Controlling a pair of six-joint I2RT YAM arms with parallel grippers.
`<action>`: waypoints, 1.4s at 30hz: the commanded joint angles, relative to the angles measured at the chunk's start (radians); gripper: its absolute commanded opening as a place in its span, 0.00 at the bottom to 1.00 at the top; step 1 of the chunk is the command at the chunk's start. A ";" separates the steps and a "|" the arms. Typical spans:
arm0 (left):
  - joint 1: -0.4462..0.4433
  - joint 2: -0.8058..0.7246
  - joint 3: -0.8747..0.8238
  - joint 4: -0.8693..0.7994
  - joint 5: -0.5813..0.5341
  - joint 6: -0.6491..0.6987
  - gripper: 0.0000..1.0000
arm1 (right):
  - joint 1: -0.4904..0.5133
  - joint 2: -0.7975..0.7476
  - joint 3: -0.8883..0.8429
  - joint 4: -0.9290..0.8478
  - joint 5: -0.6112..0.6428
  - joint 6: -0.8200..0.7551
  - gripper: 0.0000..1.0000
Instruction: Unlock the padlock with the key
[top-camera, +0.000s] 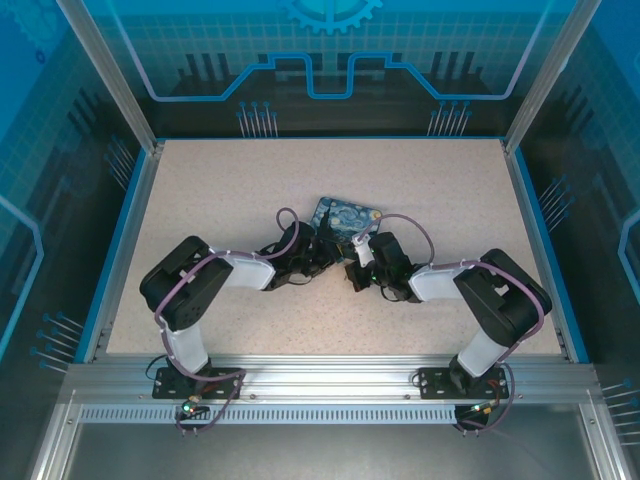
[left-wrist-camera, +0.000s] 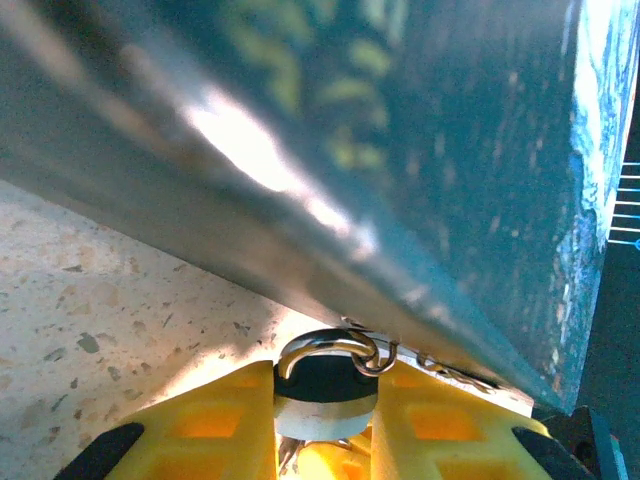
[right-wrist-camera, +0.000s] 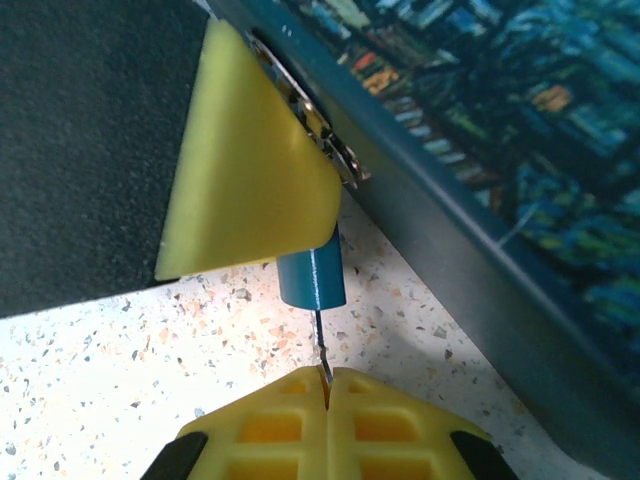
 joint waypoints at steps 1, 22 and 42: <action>-0.023 0.034 0.016 -0.036 0.029 -0.013 0.27 | 0.020 0.011 0.048 0.105 -0.044 0.002 0.00; -0.027 0.073 0.037 -0.036 0.027 -0.011 0.34 | 0.019 0.000 0.044 0.102 -0.039 0.012 0.00; -0.049 0.078 0.078 -0.051 0.034 -0.003 0.33 | 0.010 -0.022 0.035 0.088 -0.023 0.026 0.00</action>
